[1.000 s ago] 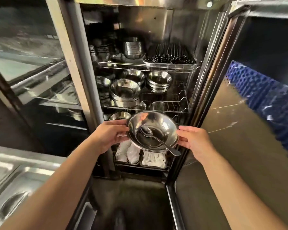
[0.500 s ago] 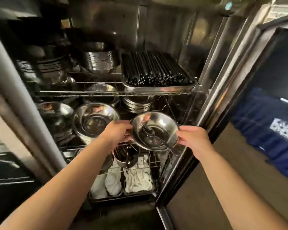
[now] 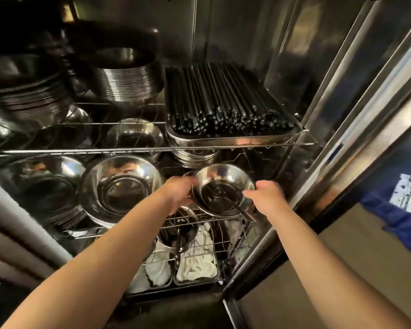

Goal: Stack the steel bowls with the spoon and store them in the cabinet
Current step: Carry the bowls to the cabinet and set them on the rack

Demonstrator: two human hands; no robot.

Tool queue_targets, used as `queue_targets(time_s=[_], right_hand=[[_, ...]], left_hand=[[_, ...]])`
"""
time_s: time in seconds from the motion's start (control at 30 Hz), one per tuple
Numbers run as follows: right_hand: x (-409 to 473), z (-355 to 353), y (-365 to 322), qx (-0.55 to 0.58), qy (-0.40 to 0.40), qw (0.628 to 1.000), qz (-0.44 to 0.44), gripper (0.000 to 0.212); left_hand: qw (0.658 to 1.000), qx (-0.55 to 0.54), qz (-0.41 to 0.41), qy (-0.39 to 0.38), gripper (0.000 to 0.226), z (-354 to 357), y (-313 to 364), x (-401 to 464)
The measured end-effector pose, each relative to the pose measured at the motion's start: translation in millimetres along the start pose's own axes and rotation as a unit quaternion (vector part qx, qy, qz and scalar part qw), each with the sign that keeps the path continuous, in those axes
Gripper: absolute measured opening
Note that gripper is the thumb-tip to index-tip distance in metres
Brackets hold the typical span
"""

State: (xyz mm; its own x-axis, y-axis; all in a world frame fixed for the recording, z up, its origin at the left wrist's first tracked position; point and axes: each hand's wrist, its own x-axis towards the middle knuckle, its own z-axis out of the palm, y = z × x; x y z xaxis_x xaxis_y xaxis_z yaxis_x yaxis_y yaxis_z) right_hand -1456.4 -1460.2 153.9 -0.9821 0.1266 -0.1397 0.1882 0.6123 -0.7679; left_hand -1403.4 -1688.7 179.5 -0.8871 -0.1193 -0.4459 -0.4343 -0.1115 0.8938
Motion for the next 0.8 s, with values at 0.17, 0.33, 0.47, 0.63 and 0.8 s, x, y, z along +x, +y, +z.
queue_targets(time_s=[0.17, 0.33, 0.47, 0.63, 0.8], right_hand=[[13.5, 8.8, 0.6, -0.044, -0.02, 0.999, 0.007, 0.054], [26.0, 14.9, 6.0, -0.049, -0.01, 0.999, 0.016, 0.04], [32.2, 15.3, 7.3, -0.06, -0.01, 0.998, 0.014, 0.049], [35.6, 15.1, 7.8, -0.074, 0.004, 0.997, 0.014, 0.055], [35.8, 14.7, 7.7, -0.086, -0.002, 0.996, 0.015, 0.062]], left_hand=[[1.0, 0.016, -0.002, -0.002, 0.015, 0.6, -4.6, 12.2], [0.999, 0.034, -0.013, -0.002, 0.019, 2.0, -10.3, 26.8], [1.0, 0.025, -0.003, -0.01, 0.016, 4.3, -15.1, 36.2], [1.0, -0.003, -0.002, -0.02, 0.015, 10.4, -18.5, 42.2], [1.0, -0.011, -0.005, -0.008, 0.02, 9.8, -20.5, 43.5]])
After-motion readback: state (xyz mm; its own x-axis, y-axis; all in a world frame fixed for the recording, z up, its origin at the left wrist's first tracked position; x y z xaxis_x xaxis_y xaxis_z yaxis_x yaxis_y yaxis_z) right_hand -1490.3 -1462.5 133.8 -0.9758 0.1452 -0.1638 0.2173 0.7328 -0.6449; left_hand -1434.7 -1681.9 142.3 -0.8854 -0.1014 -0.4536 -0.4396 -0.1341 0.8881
